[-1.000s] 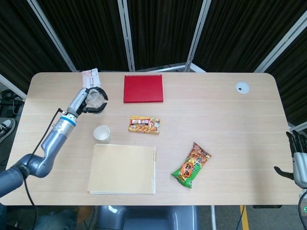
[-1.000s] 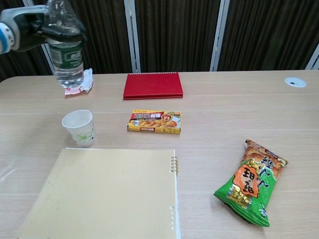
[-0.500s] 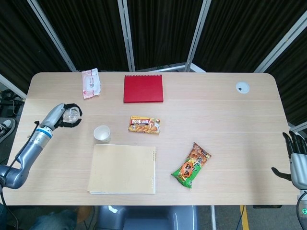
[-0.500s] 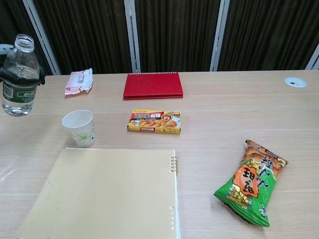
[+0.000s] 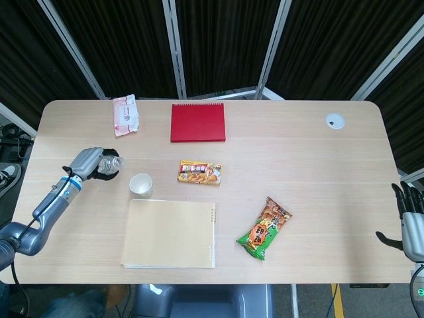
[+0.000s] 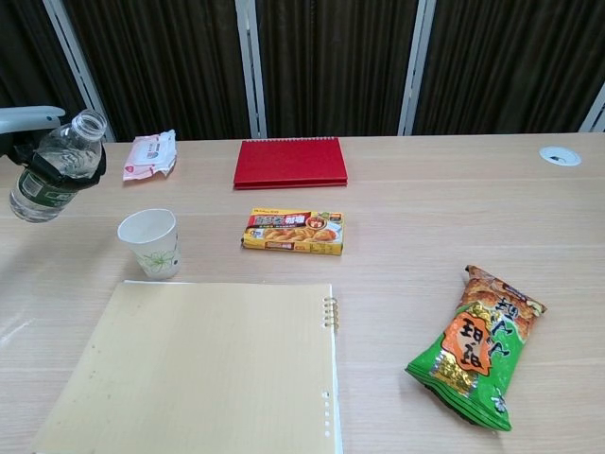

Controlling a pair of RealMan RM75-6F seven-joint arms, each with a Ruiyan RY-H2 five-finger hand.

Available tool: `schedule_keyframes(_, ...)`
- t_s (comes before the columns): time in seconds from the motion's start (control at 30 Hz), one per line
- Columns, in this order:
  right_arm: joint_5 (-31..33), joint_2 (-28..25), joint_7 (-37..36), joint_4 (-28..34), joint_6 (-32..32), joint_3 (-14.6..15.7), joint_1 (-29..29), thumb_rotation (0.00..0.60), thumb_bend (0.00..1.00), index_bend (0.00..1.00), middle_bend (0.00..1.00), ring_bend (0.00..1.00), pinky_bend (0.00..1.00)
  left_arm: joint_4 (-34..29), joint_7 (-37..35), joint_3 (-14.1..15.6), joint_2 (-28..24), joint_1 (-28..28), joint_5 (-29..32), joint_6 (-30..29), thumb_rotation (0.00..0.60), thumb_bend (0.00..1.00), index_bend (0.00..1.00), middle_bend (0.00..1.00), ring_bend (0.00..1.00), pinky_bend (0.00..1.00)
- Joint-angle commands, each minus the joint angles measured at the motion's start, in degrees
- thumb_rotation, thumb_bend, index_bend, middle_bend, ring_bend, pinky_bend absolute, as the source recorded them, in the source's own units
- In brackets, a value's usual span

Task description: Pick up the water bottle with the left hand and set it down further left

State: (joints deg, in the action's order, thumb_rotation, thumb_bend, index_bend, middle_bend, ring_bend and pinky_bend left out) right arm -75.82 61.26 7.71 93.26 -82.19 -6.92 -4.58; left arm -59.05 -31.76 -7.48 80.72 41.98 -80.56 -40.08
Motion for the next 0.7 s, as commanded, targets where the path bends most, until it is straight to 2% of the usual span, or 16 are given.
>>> schedule_keyframes(0.03,0.09,-0.02,0.11,0.00,-0.22,-0.04,0.13,0.600,0.00,0.00,0.00,0.00,0.00,2.05,5.43,0.29,1.61,1.12,1.18,0.52,0.600,0.47,0.50,0.49,0.39,0.41)
schedule_keyframes(0.3,0.67,0.14,0.50,-0.26,-0.11,-0.22,0.12,0.600,0.00,0.00,0.00,0.00,0.00,4.20,11.50,1.43,3.29,1.30,1.70,0.38,0.600,0.47,0.50,0.49,0.39,0.41)
schedule_keyframes(0.7,0.69,0.22,0.75,-0.27,-0.40,-0.29,0.25,0.600,0.00,0.00,0.00,0.00,0.00,5.98,14.90,2.80,4.82,1.16,1.49,-0.07,0.600,0.48,0.49,0.49,0.39,0.41)
